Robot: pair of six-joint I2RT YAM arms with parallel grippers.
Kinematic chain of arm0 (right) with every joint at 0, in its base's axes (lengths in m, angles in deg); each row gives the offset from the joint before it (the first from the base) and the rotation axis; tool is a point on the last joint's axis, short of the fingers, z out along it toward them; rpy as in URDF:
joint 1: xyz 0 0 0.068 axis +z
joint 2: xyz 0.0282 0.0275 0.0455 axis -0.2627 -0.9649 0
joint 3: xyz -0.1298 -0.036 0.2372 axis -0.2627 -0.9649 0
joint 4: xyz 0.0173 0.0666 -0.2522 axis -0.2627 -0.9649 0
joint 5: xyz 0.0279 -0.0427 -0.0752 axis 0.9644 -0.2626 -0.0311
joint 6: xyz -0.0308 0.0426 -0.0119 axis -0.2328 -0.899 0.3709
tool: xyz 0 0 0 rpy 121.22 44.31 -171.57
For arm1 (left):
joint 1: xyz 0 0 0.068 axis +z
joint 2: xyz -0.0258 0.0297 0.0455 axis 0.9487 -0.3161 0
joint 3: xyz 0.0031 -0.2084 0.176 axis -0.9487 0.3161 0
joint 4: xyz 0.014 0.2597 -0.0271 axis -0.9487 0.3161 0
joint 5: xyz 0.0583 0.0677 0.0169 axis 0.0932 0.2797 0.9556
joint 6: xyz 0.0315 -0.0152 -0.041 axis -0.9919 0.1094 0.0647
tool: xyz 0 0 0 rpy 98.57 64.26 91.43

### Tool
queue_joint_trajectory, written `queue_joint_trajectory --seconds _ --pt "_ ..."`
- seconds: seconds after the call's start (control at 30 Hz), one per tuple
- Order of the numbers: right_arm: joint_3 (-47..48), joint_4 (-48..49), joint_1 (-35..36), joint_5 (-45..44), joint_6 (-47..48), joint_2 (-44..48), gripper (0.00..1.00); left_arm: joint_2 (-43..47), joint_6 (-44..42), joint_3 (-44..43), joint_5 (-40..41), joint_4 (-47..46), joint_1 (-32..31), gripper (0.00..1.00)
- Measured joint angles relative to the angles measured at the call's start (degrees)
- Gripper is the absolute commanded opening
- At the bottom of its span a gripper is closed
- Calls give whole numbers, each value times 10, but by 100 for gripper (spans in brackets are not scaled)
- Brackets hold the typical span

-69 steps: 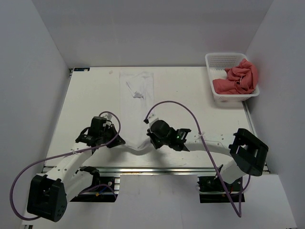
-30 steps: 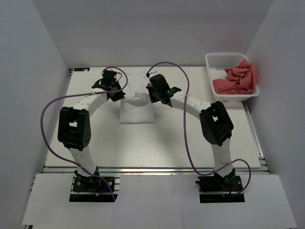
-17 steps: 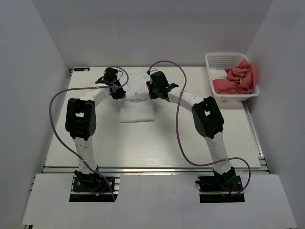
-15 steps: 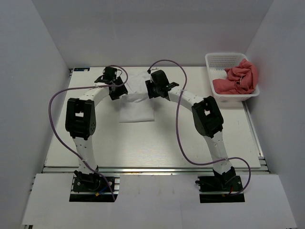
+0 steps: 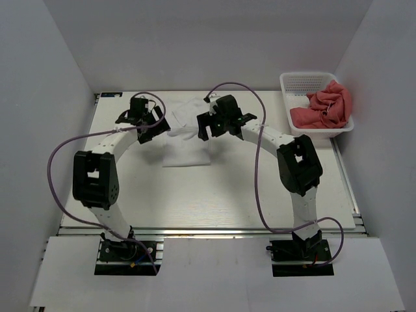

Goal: Fold and stack the t-shirts
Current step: Fold the folded rectangular tshirt in 1/3 of the way

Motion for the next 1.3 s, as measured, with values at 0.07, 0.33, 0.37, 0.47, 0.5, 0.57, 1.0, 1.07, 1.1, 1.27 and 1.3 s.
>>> queue_joint_trajectory --seconds 0.07,0.33,0.37,0.47,0.5,0.57,1.0,1.07,1.1,1.27,1.3 --pt "-24 7 2 49 5 21 90 40 -8 44 -5 -5 -4 100" --pt "15 31 22 209 6 -18 90 174 -40 210 -71 -55 -12 100" --pt "31 31 25 216 4 -33 90 182 -41 225 -74 -56 -13 100" --pt "78 41 32 221 -4 -83 90 200 -41 267 -81 -52 -14 100" --pt "87 48 33 219 -10 -95 90 205 -41 278 -82 -51 -14 100" --pt "115 61 31 215 -24 -127 90 219 -41 303 -82 -49 -14 100" --pt "175 165 0 198 -90 -236 90 272 -40 335 -77 -34 -14 100" --pt "169 163 -1 203 -85 -230 90 271 -40 333 -76 -30 -14 100" --pt "165 161 -1 206 -83 -224 90 269 -40 332 -75 -29 -14 100" --pt "108 146 -1 216 -68 -125 90 236 -41 305 -63 -26 -14 100" --pt "75 148 -1 216 -67 -79 90 226 -41 297 -62 -28 -14 100"
